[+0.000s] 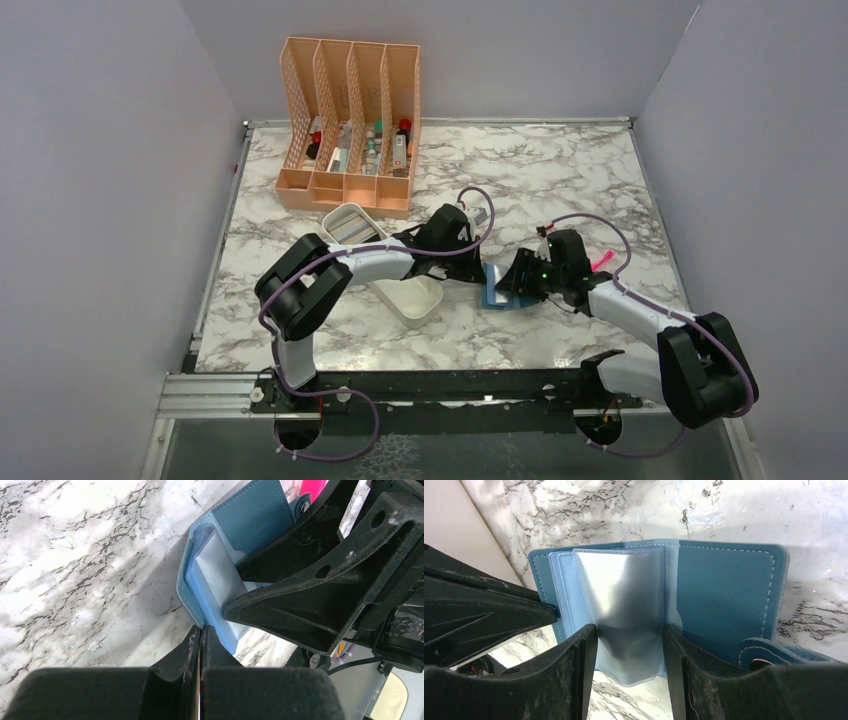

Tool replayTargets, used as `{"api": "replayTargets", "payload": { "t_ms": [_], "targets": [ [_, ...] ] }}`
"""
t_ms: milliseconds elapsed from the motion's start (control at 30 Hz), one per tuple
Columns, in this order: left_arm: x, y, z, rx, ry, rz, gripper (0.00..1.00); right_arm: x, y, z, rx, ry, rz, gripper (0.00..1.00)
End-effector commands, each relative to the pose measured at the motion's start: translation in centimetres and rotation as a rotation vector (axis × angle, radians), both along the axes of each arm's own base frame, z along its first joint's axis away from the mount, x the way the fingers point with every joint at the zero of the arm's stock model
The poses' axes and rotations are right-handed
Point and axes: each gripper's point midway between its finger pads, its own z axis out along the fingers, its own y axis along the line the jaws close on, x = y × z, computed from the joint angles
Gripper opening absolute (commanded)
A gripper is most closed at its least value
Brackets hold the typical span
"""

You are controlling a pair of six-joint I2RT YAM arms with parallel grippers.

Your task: Put the credit cards into the card holder

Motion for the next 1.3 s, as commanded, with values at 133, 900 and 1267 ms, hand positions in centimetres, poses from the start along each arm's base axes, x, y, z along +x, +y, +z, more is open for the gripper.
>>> {"api": "replayTargets", "payload": {
  "t_ms": [133, 900, 1267],
  "targets": [
    [-0.1, -0.1, 1.2, -0.011, -0.025, -0.012, 0.00, 0.6, -4.0, -0.1, -0.206, 0.011, -0.144, 0.53],
    [0.4, -0.7, -0.1, 0.020, -0.011, -0.028, 0.00, 3.6, -7.6, 7.9, -0.365, -0.081, -0.330, 0.54],
    [0.3, -0.9, 1.4, -0.009, -0.010, -0.021, 0.00, 1.0, 1.0, 7.0, -0.013, -0.075, -0.030, 0.57]
  ]
}}
